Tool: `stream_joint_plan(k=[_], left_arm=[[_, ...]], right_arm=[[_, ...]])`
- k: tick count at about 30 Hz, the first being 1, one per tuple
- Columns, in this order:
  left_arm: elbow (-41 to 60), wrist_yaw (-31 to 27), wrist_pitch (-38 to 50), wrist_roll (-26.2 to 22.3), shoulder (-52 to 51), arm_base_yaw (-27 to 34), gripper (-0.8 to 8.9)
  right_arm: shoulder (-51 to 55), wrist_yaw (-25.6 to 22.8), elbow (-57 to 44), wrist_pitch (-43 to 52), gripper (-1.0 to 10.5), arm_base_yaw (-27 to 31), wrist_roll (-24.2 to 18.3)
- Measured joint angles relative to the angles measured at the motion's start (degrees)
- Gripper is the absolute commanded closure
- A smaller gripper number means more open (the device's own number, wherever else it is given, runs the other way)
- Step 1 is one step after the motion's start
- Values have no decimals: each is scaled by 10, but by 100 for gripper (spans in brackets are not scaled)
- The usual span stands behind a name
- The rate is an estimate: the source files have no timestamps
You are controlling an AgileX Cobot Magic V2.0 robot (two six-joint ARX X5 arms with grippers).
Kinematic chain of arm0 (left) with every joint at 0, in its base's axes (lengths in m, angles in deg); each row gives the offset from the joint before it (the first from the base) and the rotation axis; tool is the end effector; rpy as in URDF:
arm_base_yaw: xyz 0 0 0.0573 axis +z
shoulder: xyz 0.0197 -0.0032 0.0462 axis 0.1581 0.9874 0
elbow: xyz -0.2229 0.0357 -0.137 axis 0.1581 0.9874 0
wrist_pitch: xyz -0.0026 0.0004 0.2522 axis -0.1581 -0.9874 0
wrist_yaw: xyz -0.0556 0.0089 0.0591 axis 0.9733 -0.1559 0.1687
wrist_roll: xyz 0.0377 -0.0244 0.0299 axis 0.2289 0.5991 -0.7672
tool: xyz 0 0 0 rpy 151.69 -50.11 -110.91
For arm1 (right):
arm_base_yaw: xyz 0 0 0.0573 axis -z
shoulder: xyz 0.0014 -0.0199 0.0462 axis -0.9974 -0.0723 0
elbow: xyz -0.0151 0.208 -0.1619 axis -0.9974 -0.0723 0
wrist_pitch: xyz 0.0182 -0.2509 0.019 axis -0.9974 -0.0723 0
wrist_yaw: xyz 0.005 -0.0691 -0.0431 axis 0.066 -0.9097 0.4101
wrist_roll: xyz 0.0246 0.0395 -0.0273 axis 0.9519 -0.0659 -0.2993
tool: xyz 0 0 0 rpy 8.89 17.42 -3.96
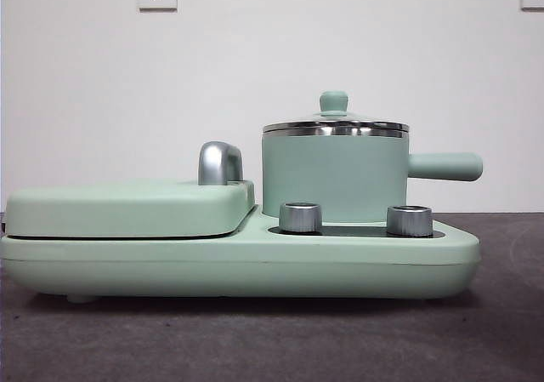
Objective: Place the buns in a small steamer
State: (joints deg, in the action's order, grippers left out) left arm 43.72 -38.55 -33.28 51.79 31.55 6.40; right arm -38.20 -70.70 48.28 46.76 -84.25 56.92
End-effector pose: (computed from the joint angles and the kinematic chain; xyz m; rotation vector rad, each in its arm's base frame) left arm 0.0946 -0.0046 0.1567 -0.0900 0.1567 -0.0456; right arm 0.0958 -0.0026 0.1529 0.0243 0.1560 -0.0272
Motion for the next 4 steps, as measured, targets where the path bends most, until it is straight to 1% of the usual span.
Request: stream_joint_plan(k=[4], left_arm=[[0,0,0,0,0,0,806]], right_arm=[[0,0,0,0,930,0,0]])
